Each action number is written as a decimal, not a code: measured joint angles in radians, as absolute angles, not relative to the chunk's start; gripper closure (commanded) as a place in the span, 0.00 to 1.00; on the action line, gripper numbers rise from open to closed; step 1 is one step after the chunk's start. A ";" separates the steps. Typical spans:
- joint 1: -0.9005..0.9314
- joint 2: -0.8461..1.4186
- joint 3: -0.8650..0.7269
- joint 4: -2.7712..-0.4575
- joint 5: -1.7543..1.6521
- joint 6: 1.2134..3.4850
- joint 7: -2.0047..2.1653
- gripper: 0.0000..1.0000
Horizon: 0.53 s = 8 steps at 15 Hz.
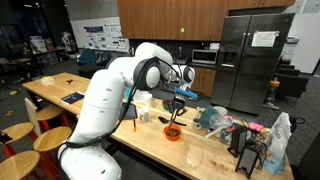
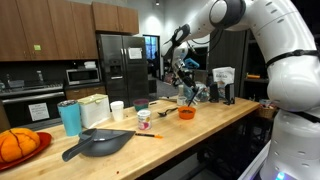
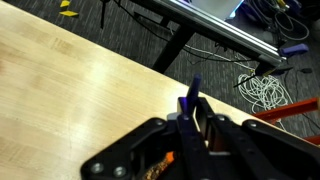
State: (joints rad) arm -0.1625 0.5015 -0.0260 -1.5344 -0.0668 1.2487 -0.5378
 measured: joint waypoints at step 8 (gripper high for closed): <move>-0.161 0.580 -0.025 -1.496 -0.129 1.278 -0.510 0.97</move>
State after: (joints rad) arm -0.1614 0.5797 -0.0245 -1.4961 -0.1291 1.2775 -0.5099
